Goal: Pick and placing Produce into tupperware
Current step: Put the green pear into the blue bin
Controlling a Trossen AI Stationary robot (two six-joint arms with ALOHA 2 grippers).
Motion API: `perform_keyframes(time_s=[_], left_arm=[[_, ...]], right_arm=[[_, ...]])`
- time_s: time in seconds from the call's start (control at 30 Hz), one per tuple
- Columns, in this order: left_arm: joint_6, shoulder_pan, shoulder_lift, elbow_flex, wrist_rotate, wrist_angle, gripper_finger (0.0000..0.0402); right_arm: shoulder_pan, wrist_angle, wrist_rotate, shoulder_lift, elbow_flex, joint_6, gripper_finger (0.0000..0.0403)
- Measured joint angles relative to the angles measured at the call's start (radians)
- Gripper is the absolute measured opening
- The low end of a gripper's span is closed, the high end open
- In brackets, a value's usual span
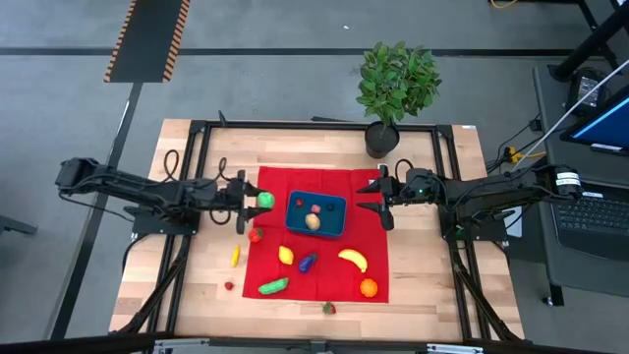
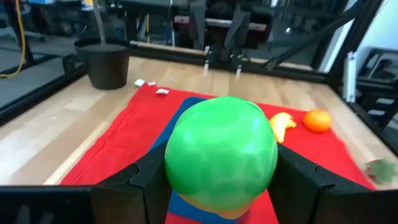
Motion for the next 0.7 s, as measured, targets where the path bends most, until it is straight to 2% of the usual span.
perform_keyframes(time_s=[0.23, 0.4, 0.7], left_arm=[[0.057, 0.033, 0.183, 0.095, 0.002, 0.003, 0.0205], [0.100, 0.075, 0.260, 0.156, 0.119, 0.011, 0.0205], [0.132, 0.138, 0.367, 0.263, 0.241, -0.017, 0.0205]], right_arm=[[0.000, 0.000, 0.000, 0.000, 0.000, -0.003, 0.0190], [0.000, 0.000, 0.000, 0.000, 0.000, -0.003, 0.0190], [0.000, 0.000, 0.000, 0.000, 0.000, -0.003, 0.0190]])
